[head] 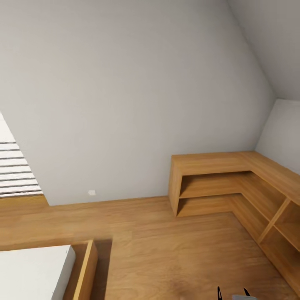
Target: In the bedroom, organize the workspace by keeping the computer under the desk, ensuring the monitor is on the desk, placing the keyboard on the desk next to the monitor, placing the mouse on the desk next to the keyboard, moving the folder from the swivel chair onto the desk next to the mouse, stacking the notebook on top of the folder with the pen on top of the notebook, and positioning the swivel chair next to the desk.
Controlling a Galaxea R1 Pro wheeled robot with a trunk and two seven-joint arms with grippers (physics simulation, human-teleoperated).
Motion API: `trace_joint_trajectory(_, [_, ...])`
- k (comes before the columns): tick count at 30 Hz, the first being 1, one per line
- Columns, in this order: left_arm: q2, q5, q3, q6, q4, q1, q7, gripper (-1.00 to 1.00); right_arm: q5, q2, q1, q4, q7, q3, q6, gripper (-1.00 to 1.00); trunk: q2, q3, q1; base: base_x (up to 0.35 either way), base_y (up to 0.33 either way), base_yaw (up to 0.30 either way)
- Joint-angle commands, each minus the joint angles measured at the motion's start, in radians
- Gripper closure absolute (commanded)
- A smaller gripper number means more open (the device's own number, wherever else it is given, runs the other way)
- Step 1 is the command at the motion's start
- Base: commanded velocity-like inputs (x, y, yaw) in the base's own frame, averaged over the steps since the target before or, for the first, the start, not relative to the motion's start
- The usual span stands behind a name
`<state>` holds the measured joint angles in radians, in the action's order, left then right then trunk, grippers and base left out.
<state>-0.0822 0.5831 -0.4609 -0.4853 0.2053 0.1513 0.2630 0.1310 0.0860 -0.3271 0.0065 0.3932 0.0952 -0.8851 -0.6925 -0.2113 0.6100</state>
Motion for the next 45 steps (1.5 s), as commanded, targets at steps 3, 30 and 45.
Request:
trace_joint_trajectory(3, [0.0,0.003,-0.01,-0.002,0.0,0.001,0.009,-1.0,0.006,-0.001,-0.001,0.001,0.01,0.009,0.0,-1.0,-0.001,-0.001,0.001,0.332,0.0,-0.298])
trace_joint_trajectory(30, [0.0,0.002,-0.007,-0.007,-0.001,0.001,0.002,-1.0,0.006,-0.002,-0.001,0.003,0.003,0.012,0.006,-1.0,-0.001,-0.001,0.001,0.309,-0.039,-0.28])
trace_joint_trajectory(45, [0.017,0.004,-0.002,-0.008,0.0,0.001,0.006,-1.0,0.01,-0.002,-0.001,0.003,0.003,0.015,0.0,-1.0,-0.001,-0.001,0.001,0.153,-0.004,-0.272])
